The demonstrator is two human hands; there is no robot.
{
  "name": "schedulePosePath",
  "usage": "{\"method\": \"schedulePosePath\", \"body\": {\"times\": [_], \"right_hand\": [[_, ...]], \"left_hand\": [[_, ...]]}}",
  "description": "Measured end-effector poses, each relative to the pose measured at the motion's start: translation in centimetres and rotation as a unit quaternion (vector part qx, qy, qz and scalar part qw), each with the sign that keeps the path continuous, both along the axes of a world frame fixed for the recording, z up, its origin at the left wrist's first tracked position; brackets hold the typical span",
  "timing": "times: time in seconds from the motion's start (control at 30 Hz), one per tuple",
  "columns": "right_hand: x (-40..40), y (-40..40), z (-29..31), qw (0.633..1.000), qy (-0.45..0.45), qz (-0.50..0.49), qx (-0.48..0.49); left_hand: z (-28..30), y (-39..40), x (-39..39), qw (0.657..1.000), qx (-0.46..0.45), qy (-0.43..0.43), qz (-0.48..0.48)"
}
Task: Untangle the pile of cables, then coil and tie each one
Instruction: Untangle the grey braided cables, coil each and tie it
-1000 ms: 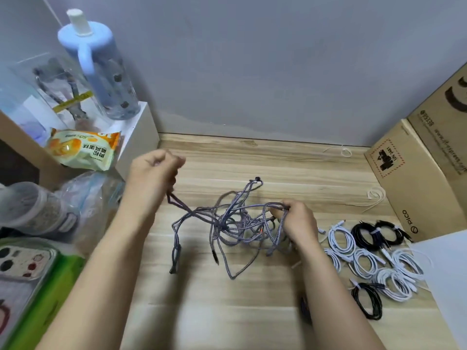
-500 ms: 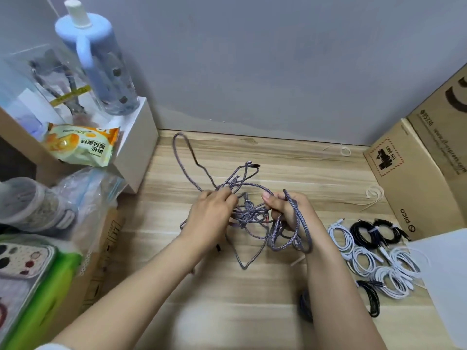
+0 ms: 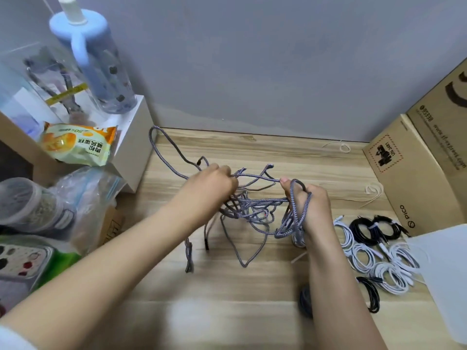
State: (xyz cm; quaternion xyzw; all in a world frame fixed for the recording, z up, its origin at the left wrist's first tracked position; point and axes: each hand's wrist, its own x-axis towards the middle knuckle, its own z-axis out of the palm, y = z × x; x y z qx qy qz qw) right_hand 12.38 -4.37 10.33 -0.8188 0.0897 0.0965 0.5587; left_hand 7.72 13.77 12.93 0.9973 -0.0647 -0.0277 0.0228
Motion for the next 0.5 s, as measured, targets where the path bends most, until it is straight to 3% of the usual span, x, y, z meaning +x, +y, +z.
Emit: {"method": "schedulePosePath", "body": {"times": [0.17,0.23,0.33,0.4,0.5], "right_hand": [[-0.2,0.0,0.8,0.994,-0.055,0.034,-0.085],[-0.7,1.4,1.5,0.994,-0.071,0.062,-0.057],[-1.7,3.6,2.2,0.992,-0.075,0.095,-0.041],[-2.0,4.2,2.0,0.990,-0.057,0.108,-0.069],[-2.8,4.3,-0.3,0.960,-0.011,0.175,-0.218]], "left_hand": [[2.3,-0.1,0.6,0.998,-0.028,-0.023,0.052],[2.3,-1.0,0.5,0.996,-0.058,-0.051,0.042],[2.2,-1.6,0.4,0.959,-0.269,-0.073,0.043],[2.9,-1.6,0.5,0.881,-0.465,-0.057,0.063],[5.7,-1.2,0.8,0.651,-0.753,-0.044,0.083]]}}
